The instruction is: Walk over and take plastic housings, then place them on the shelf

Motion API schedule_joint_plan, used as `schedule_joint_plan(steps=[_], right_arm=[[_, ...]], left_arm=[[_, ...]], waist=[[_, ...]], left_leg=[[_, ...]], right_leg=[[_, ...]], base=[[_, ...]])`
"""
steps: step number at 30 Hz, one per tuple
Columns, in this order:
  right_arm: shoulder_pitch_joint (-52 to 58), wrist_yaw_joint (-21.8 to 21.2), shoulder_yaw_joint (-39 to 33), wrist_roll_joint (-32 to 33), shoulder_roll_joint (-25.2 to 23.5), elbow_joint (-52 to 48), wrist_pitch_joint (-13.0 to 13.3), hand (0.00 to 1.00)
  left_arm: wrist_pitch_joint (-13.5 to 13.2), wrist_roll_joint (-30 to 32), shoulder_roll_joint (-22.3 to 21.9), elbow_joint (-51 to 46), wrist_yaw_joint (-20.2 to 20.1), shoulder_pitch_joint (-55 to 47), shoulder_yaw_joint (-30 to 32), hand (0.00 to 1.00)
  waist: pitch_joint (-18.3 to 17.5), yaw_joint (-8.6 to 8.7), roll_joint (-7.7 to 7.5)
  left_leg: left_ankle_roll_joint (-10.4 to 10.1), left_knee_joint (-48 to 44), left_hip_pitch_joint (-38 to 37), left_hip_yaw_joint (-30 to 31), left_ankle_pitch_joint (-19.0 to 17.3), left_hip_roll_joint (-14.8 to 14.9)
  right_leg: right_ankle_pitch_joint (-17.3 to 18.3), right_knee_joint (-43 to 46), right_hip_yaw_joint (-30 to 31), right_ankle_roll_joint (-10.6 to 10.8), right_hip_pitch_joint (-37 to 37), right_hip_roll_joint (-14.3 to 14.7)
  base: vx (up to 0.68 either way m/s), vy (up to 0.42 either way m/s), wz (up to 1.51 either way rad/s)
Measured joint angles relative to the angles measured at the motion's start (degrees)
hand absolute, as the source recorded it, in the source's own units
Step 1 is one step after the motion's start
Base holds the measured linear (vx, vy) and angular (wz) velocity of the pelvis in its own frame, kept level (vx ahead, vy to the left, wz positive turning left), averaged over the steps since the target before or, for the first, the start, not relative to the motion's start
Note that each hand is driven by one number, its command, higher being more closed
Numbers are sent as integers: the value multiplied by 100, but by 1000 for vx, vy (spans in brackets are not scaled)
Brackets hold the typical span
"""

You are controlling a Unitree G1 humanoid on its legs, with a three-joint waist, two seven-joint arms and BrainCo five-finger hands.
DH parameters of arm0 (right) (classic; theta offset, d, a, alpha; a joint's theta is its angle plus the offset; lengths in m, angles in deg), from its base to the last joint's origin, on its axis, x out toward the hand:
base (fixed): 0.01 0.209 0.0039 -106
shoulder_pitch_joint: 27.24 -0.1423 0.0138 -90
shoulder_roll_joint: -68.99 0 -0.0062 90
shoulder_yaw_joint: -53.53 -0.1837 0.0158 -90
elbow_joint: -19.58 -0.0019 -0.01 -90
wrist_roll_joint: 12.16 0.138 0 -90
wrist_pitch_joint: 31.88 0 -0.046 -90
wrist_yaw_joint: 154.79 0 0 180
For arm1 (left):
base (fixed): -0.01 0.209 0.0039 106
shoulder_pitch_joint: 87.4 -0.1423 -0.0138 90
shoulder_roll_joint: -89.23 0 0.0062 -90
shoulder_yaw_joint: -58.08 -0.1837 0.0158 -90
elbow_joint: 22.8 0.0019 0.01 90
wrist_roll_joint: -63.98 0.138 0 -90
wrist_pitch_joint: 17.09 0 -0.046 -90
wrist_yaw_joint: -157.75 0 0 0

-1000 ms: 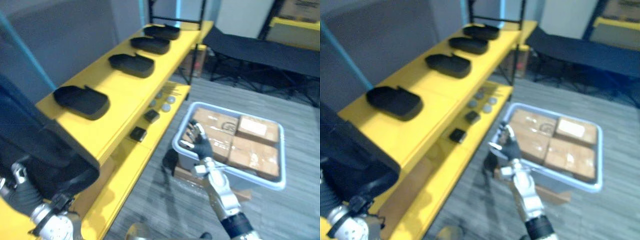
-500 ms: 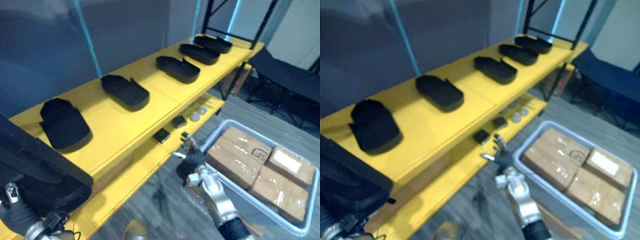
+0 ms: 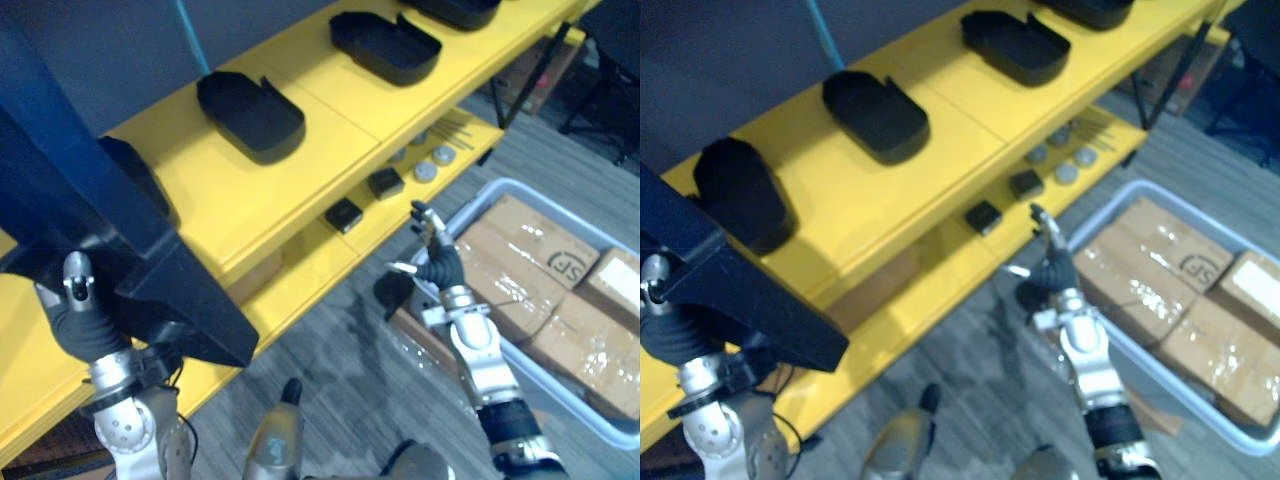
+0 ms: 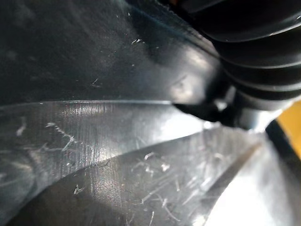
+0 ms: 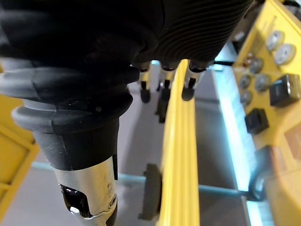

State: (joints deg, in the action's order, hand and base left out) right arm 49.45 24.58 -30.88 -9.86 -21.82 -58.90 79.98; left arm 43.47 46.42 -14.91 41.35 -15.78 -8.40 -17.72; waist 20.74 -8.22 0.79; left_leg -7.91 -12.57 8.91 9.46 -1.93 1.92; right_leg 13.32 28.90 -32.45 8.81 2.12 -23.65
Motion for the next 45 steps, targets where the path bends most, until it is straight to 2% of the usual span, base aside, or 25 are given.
schedule_joint_plan(steps=[4, 9, 12, 15, 17, 18, 20, 21, 22, 23, 24, 25, 26, 27, 30, 31, 33, 34, 35, 36, 38, 40, 42, 43, 45], right_arm=[[15, -147, 45, -149, 21, -202, 91, 0], [11, 6, 135, -315, 8, -216, 465, 0], [19, 102, 137, -372, -89, -213, 581, 0], [71, 173, 126, -305, -269, -264, 796, 0], [88, 220, 140, -289, -400, -407, 830, 0], [149, 283, 233, -202, -504, -442, 850, 0], [215, 384, 318, -191, -688, -454, 877, 0], [208, 433, 415, -188, -811, -457, 878, 0], [201, 409, 564, -175, -960, -456, 882, 0], [185, 394, 635, -145, -1033, -454, 885, 0], [128, 325, 725, -86, -1137, -418, 925, 0], [-26, 255, 762, -86, -1129, -409, 926, 0], [-116, 213, 751, -82, -1120, -407, 926, 0], [-312, 140, 744, -77, -1074, -407, 929, 0], [-579, -184, 767, 78, -903, -409, 923, 0], [-562, -258, 803, 150, -889, -409, 914, 0], [-541, -536, 974, 251, -817, -427, 866, 0], [-539, -623, 1055, 275, -775, -453, 838, 0], [-541, -653, 1135, 275, -727, -452, 782, 0], [-581, -670, 1265, 265, -641, -463, 750, 0], [-652, -696, 1369, 395, -560, -535, 760, 0], [-660, -791, 1358, 562, -562, -808, 762, 0], [-663, -936, 1336, 647, -530, -1144, 766, 0], [-662, -974, 1343, 602, -529, -1256, 771, 0], [-690, -1109, 1373, 585, -528, -1356, 840, 0]], left_arm=[[-12, 2, 7, 7, 6, 15, -133, 100], [-70, 92, 17, 27, 150, 35, -158, 100], [-74, 311, 17, 31, 403, -18, -148, 100], [-71, 508, 20, 28, 616, -34, -95, 100], [-52, 510, 19, 2, 635, -52, 150, 100], [-18, 509, 20, 2, 640, -118, 311, 100], [-6, 545, 28, -9, 725, -191, 367, 100], [5, 688, 29, -62, 818, -295, 412, 100], [63, 767, 37, -192, 877, -431, 499, 100], [98, 810, 48, -278, 908, -495, 520, 100], [139, 913, 124, -382, 1029, -539, 516, 100], [178, 911, 211, -389, 1144, -433, 518, 100], [202, 904, 237, -383, 1186, -370, 527, 100], [210, 901, 240, -342, 1261, -236, 559, 100], [240, 857, 237, -113, 1250, 84, 565, 100], [244, 849, 235, -80, 1252, 73, 566, 100], [273, 851, 233, 16, 1257, 80, 504, 100], [277, 873, 81, 115, 1262, 57, 403, 100], [319, 879, 0, 130, 1265, -23, 351, 100], [396, 889, -136, 144, 1290, -121, 298, 100], [417, 879, -262, 168, 1350, -157, 298, 100], [432, 883, -287, 170, 1344, -137, 278, 100], [442, 881, -290, 173, 1293, -109, 233, 100], [442, 884, -289, 172, 1256, -83, 214, 100], [443, 912, -286, 172, 1253, -30, 121, 100]], waist=[[258, 17, -15], [503, 27, -44], [534, 19, -18], [532, -35, -3], [495, -98, -35], [357, -127, -98], [217, -241, -116], [163, -291, -129], [33, -303, -178], [-20, -307, -186], [-138, -318, -127], [-226, -322, -59], [-288, -318, -31], [-389, -315, -2], [-427, -195, -8], [-498, -187, -26], [-667, -133, -246], [-722, -94, -90], [-813, -98, 15], [-917, -150, 180], [-1001, -199, 298], [-1010, -105, 311], [-1028, 55, 280], [-1067, 81, 271], [-1225, 60, 263]], left_leg=[[-29, 0, -77, 11, 14, 28], [-5, -268, 157, 77, -40, -170], [31, -678, 257, 114, -273, -300], [88, -1189, 170, 183, -646, -398], [135, -1352, 121, 254, -827, -451], [250, -1349, 109, 235, -929, -486], [304, -1402, 34, 253, -1031, -511], [363, -1332, -129, 250, -1064, -485], [429, -1190, -293, 249, -1100, -453], [461, -1106, -400, 265, -1103, -427], [555, -978, -571, 338, -1138, -311], [613, -887, -703, 412, -1180, -196], [624, -837, -730, 432, -1188, -132], [634, -717, -790, 471, -1202, -49], [585, -697, -897, 795, -1333, -56], [548, -699, -881, 868, -1363, -58], [345, -700, -886, 1094, -1484, -93], [208, -706, -893, 1299, -1566, 32], [156, -685, -892, 1317, -1565, 154], [-10, -536, -917, 1230, -1463, 366], [-161, -235, -1000, 966, -1174, 557], [-87, -117, -1018, 385, -833, 643], [102, -87, -1032, -461, -592, 692], [121, -63, -1016, -758, -549, 726], [106, 180, -997, -836, -502, 742]], right_leg=[[158, 249, 7, -47, 31, -50], [330, 651, -22, -21, 188, -342], [430, 804, -58, 56, 90, -484], [540, 750, -331, 201, -484, -537], [547, 535, -544, 290, -847, -529], [351, 421, -663, 431, -1023, -481], [-107, 1038, -220, -206, -723, -603], [-641, 1469, 239, -607, -453, -636], [-1313, 1728, 639, -653, -203, -627], [-1699, 1885, 777, -679, -104, -625], [-1367, 2127, 984, -679, 128, -529], [-755, 2027, 1079, -665, 304, -249], [-577, 1815, 1092, -656, 398, -71], [-427, 1136, 1110, -624, 571, 263], [-539, -607, 1640, -482, 769, 827], [-602, -864, 1750, -443, 807, 898], [-1056, -1402, 2304, -377, 756, 1146], [-1308, -1310, 2259, -182, 651, 1274], [-1259, -1282, 2123, -257, 617, 1353], [-1164, -1271, 1963, -369, 582, 1486], [-1080, -1262, 1812, -501, 516, 1568], [-1052, -1467, 1472, -542, 182, 1531], [-1045, -1715, 978, -553, -253, 1448], [-1045, -1828, 759, -552, -414, 1438], [-1044, -1979, 415, -550, -557, 1454]], base=[[-101, -67, -1], [-56, -6, 14], [10, 31, 15], [54, 48, 28], [110, 68, 40], [183, 75, 38], [168, 124, 22], [164, 177, 1], [197, 156, -1], [316, 107, -4], [331, 61, 0], [306, 38, 5], [211, 14, 11], [155, -7, 16], [220, -98, 60], [271, -210, 81], [320, -348, 119], [279, -351, 109], [297, -321, 77], [258, -264, 34], [254, -263, 30], [148, -180, 64], [140, -163, 113], [118, -131, 106], [60, -41, 95]])
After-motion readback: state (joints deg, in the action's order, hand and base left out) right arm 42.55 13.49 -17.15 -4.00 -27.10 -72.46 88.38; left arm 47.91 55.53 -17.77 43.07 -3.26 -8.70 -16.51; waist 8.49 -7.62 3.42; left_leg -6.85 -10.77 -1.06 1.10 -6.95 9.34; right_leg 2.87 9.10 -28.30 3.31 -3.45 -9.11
